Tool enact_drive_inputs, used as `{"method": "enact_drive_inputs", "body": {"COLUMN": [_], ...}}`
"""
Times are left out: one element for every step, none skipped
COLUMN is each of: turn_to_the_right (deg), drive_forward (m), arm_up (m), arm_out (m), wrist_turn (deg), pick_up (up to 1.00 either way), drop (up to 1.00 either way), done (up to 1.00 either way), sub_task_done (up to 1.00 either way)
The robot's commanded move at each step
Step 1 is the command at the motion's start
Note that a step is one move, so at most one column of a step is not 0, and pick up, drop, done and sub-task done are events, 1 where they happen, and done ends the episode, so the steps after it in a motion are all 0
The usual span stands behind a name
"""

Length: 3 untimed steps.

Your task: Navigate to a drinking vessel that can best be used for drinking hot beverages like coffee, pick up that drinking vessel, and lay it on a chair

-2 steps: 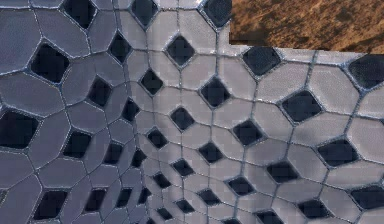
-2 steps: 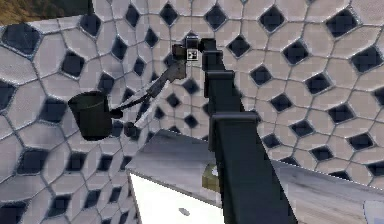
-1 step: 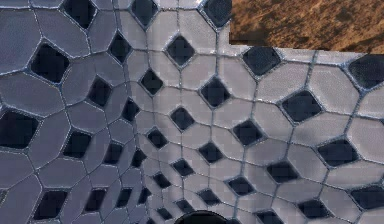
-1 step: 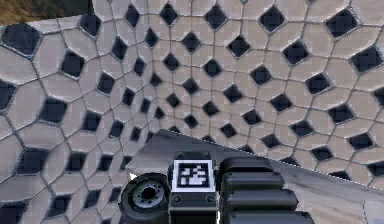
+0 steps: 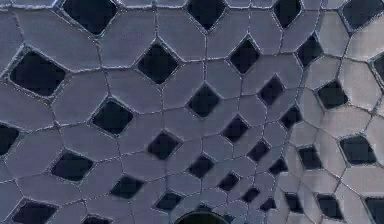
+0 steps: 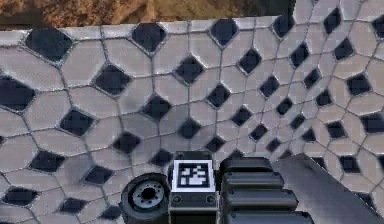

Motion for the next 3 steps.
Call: {"method": "enact_drive_inputs", "body": {"turn_to_the_right": [-45.0,-45.0,-27.0], "drive_forward": [0.00,0.00,0.00], "arm_up": [0.00,0.00,0.00], "arm_out": [0.00,0.00,0.00], "wrist_turn": [0.0,0.0,0.0], "pick_up": [0.00,0.00,0.00], "drop": [0.00,0.00,0.00], "done": [0.00,0.00,0.00], "sub_task_done": [0.00,0.00,0.00]}}
